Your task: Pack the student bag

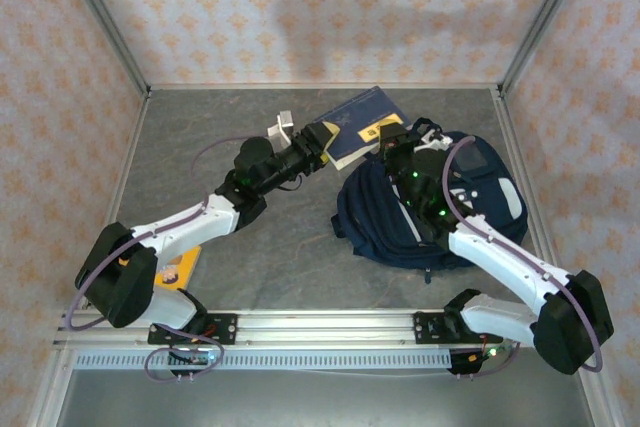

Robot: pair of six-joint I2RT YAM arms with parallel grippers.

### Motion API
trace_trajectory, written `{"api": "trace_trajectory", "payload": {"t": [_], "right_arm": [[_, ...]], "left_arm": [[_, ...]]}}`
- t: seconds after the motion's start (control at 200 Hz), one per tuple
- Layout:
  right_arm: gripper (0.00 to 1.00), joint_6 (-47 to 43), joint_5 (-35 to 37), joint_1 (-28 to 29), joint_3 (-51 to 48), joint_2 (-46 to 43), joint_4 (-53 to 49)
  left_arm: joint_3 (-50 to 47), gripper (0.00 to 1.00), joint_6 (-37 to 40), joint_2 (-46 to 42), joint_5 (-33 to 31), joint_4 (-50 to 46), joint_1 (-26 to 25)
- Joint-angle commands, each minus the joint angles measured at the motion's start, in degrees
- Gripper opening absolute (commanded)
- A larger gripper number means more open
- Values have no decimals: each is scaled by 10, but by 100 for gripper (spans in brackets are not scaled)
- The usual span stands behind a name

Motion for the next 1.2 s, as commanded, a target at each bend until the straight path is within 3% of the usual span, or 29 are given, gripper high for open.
{"api": "trace_trajectory", "payload": {"t": [0.0,0.21,0.355,0.415,0.54,0.711,0.826,1.066,1.196], "right_arm": [[0,-12,28,3,-11,-11,33],[0,-11,1,3,-16,-8,26],[3,-24,-23,3,-19,-17,4],[10,-21,-35,1,-23,-26,-22],[38,-84,-121,-29,-3,-47,-151],[48,-311,-133,-39,89,-57,-433],[51,-438,-98,-39,138,-42,-552],[78,-619,-57,-38,285,145,-808],[89,-665,-63,-38,305,195,-832]], "left_arm": [[18,39,-3,2,5,40,-8],[13,21,6,2,-4,34,-9],[14,0,27,-5,-11,15,-6],[13,0,44,-19,-13,-12,-1],[12,0,106,-68,-14,-122,16],[-2,0,207,-166,-41,-316,42],[-13,0,252,-218,-53,-426,49],[-37,0,291,-276,-41,-531,50],[-46,0,309,-291,-31,-552,50]]}}
